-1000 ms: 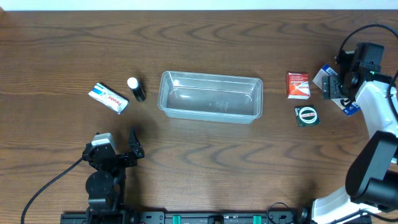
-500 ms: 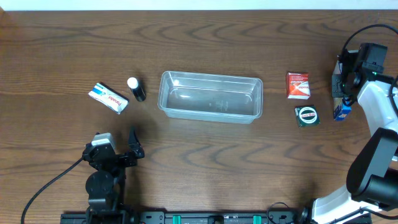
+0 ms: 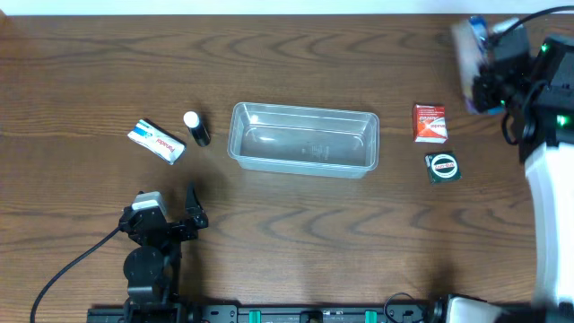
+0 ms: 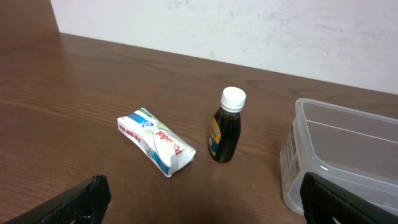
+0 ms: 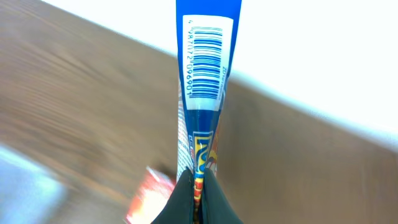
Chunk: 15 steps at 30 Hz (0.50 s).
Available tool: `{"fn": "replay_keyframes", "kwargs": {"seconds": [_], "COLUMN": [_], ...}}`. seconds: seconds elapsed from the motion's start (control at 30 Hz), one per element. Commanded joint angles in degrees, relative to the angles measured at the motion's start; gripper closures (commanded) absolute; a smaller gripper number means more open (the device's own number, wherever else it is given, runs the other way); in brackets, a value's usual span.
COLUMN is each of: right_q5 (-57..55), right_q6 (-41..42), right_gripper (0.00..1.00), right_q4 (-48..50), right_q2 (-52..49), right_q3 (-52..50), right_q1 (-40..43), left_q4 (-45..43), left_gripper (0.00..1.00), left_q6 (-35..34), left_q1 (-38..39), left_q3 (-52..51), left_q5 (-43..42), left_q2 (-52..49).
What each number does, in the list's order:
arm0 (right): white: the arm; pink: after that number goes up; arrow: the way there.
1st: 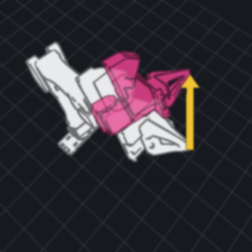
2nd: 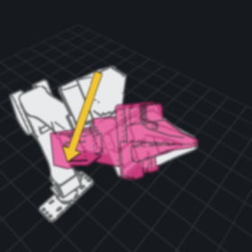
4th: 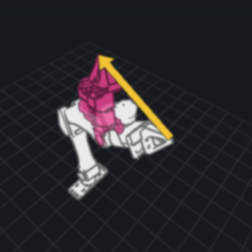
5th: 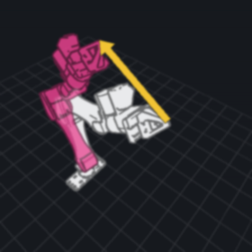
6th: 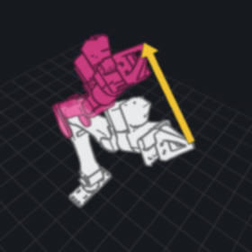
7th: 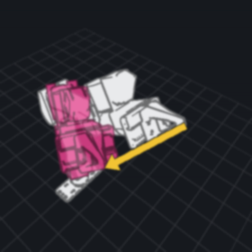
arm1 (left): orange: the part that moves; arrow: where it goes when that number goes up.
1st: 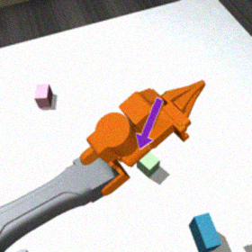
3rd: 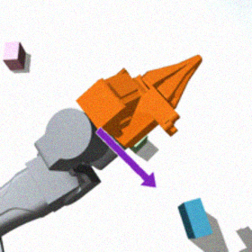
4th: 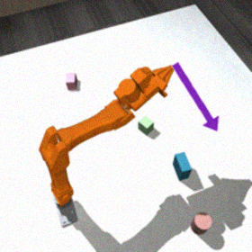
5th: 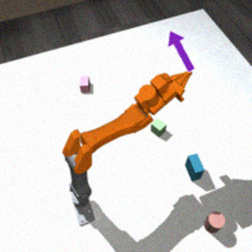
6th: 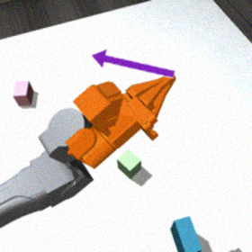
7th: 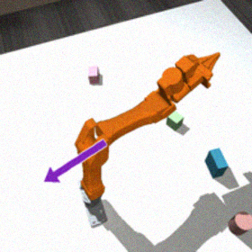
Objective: Pack container
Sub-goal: 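Lift the blue box with the right gripper and carry it over the container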
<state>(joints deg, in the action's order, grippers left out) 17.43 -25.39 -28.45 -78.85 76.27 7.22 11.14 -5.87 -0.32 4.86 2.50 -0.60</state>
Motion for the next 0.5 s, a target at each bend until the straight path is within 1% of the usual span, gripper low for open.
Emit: {"fn": "replay_keyframes", "kwargs": {"seconds": [0.0,0.1,0.13,0.2,0.33,0.47], "right_q5": [10.4,9.6,7.8,2.5,-8.5,-14.0], "right_q6": [-9.6,-18.1,-21.8,-25.5,-26.1,-26.1], "right_gripper": [0.99,0.99,0.99,0.99,0.99,0.99], "right_q4": [-1.5,-5.3,-7.4,-10.3,-13.2,-14.9], "right_q2": [3.9,4.6,4.4,3.7,2.2,1.1], "right_q3": [0.8,0.8,0.7,0.7,0.7,0.7], "right_q1": [-7.3,-14.8,-18.1,-22.9,-30.7,-36.4], "left_q4": [2.0,2.0,2.0,2.0,2.1,2.0], "left_gripper": [0.02,0.02,0.02,0.02,0.02,0.02], "left_q6": [0.7,0.7,0.7,0.7,0.7,0.7], "left_q1": [-0.3,-0.3,-0.3,-0.3,-0.3,-0.3], "left_q3": [-0.9,-0.9,-0.9,-0.9,-0.9,-0.9], "left_q5": [-0.5,-0.5,-0.5,-0.5,-0.5,-0.5], "left_q2": [0.3,0.3,0.3,0.3,0.3,0.3]}}
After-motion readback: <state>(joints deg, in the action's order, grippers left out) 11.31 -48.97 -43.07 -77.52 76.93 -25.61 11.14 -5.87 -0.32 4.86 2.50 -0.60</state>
